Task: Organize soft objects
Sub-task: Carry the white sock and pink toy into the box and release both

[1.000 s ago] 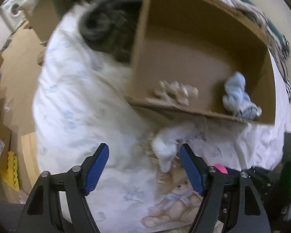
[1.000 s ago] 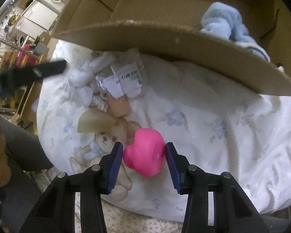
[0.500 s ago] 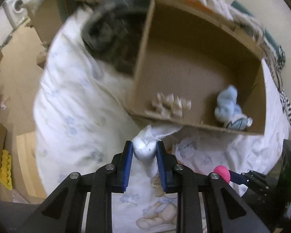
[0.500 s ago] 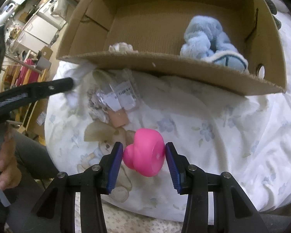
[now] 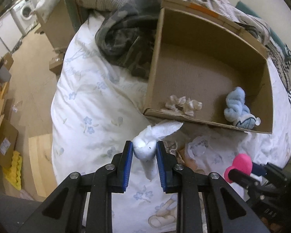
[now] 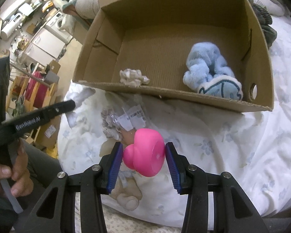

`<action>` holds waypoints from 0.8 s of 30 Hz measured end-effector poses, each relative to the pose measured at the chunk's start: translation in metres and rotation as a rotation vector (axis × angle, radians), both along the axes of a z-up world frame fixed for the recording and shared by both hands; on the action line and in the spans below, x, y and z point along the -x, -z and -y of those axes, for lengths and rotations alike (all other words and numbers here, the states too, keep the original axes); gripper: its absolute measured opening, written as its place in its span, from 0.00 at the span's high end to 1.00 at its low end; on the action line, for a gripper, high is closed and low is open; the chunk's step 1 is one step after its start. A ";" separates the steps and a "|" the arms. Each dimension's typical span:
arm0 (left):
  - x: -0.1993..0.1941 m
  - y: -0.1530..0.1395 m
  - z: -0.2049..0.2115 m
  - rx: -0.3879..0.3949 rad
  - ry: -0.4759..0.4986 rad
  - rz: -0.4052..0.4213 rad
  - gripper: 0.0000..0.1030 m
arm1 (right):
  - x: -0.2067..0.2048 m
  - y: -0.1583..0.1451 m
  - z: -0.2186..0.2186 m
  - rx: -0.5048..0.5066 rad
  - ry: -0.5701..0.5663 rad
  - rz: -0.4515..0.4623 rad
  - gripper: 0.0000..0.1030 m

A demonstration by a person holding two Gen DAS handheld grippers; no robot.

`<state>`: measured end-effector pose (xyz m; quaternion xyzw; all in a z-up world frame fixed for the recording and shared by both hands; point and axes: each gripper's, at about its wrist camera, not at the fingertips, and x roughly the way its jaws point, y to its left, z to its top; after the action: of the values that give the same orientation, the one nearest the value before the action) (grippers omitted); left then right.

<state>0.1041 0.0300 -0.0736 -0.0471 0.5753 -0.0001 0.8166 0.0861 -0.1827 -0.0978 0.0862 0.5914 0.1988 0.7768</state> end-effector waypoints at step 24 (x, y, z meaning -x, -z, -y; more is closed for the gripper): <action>-0.059 -0.075 0.009 0.037 -0.067 0.302 0.78 | -0.052 -0.049 0.063 -0.053 0.249 0.192 0.54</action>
<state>0.1633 0.0214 0.0018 -0.0806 0.4440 0.0096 0.8924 0.1377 -0.2455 -0.0486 0.1597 0.4939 0.1238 0.8457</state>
